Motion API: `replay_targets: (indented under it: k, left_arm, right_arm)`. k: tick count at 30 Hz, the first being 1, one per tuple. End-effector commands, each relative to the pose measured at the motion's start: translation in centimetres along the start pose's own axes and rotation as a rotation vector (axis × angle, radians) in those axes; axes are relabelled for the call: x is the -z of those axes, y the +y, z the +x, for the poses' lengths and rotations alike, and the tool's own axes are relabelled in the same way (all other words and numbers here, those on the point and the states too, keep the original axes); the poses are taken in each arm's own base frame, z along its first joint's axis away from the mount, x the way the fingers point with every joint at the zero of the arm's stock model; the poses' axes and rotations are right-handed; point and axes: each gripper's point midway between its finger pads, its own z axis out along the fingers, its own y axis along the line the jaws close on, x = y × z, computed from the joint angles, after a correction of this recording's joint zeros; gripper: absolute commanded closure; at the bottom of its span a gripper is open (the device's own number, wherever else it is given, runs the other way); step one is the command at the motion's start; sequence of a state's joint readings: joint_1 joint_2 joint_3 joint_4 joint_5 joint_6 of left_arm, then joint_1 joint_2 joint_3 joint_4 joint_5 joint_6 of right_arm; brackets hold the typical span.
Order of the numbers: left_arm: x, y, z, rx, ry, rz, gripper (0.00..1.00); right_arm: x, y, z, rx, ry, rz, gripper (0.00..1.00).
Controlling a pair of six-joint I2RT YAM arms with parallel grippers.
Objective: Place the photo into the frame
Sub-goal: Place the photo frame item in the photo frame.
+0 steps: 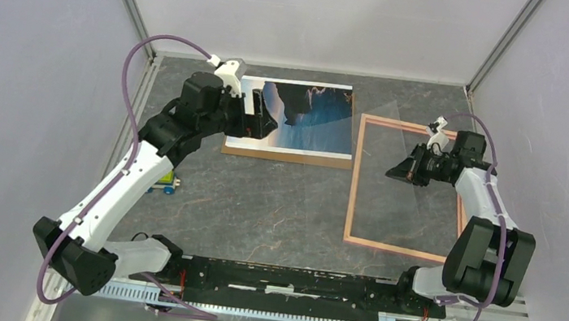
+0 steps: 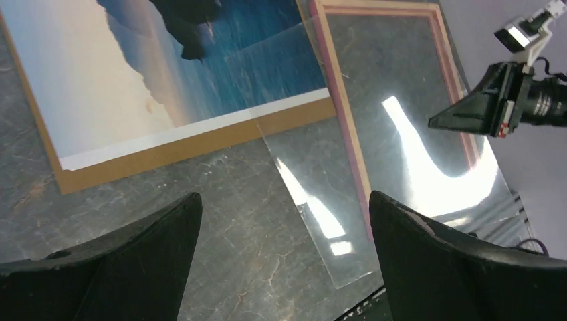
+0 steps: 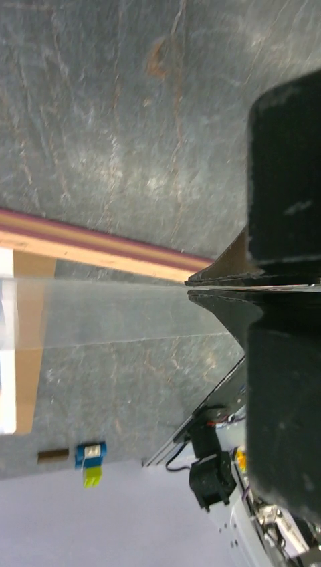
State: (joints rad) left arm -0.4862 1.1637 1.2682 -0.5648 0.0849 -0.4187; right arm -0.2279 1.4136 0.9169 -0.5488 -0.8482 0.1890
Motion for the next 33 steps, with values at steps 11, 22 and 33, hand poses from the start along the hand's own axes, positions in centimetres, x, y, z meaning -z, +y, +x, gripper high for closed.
replay_targets:
  k: [11,22,33]
  left_arm:
    - [-0.3,-4.5,3.2,-0.086,0.078,0.265,0.0]
    - [0.1,-6.2,5.0,-0.144,0.108,0.303,0.0]
    - [-0.7,-6.0,5.8,-0.151,0.136,0.296,0.0]
  right_arm:
    - [4.9,-6.2,-1.1,0.141,-0.053,0.302,1.0]
    - [7.3,-8.8,-3.8,0.26,-0.106,0.453,1.0]
    - [7.9,-10.7,-5.6,0.273,-0.139,0.422,1.0]
